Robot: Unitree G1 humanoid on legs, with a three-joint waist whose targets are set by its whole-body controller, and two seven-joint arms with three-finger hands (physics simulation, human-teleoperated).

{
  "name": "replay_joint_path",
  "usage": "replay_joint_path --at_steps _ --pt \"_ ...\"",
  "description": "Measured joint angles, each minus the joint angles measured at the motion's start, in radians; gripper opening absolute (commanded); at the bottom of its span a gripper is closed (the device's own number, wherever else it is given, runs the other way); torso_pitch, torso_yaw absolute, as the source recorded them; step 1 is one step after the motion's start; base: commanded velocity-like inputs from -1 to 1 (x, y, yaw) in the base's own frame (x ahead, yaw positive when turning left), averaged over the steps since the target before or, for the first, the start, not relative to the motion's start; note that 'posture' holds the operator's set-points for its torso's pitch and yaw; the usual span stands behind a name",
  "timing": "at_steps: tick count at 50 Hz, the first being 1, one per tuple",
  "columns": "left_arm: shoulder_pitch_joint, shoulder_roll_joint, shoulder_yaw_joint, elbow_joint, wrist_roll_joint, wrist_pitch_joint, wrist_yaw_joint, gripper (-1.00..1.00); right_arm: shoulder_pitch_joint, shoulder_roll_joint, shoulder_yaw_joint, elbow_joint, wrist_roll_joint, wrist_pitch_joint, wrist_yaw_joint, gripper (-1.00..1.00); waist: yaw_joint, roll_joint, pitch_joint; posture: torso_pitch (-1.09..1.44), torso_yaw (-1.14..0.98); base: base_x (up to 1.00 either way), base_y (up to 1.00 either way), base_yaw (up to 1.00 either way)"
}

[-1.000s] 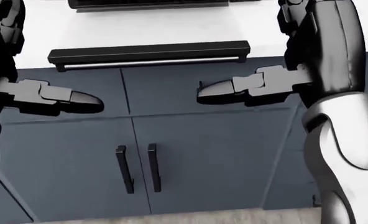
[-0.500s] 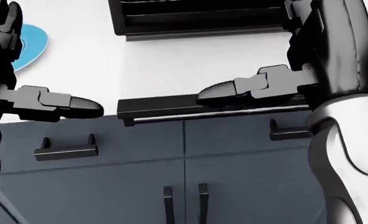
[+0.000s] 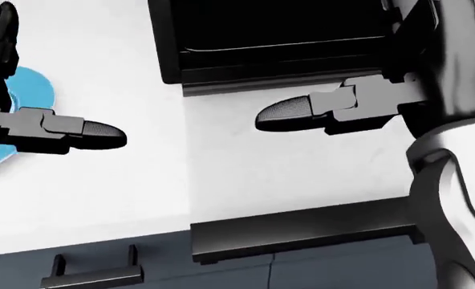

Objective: Place the scone on the tray of the toaster oven.

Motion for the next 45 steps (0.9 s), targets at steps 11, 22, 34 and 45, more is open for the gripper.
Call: replay_joint_path --at_steps 11,22,34,45 --pt "-0.005 -0.007 -0.013 -0.012 -0.014 -0.043 -0.001 1.0 0.007 -0.004 -0.016 -0.027 -0.021 -0.024 -0.008 1.0 -0.022 0.028 -0.029 0.0 0.0 0.0 0.29 0.0" --pt "-0.008 0.0 -0.006 0.014 -0.006 -0.027 0.007 1.0 -0.009 0.001 -0.022 -0.028 0.024 -0.024 -0.012 1.0 -0.002 0.041 -0.007 0.0 0.0 -0.09 0.15 0.0" --pt "-0.007 -0.01 -0.029 0.025 -0.011 -0.034 0.002 1.0 0.018 -0.014 -0.029 -0.037 0.018 -0.038 -0.026 1.0 -0.017 -0.012 -0.016 0.0 0.0 0.0 0.13 0.0" --pt "-0.006 -0.001 -0.005 0.001 0.002 -0.031 0.008 1.0 0.049 0.001 0.004 -0.061 0.006 -0.048 -0.004 1.0 -0.009 0.006 -0.005 0.0 0.0 0.0 0.01 0.0"
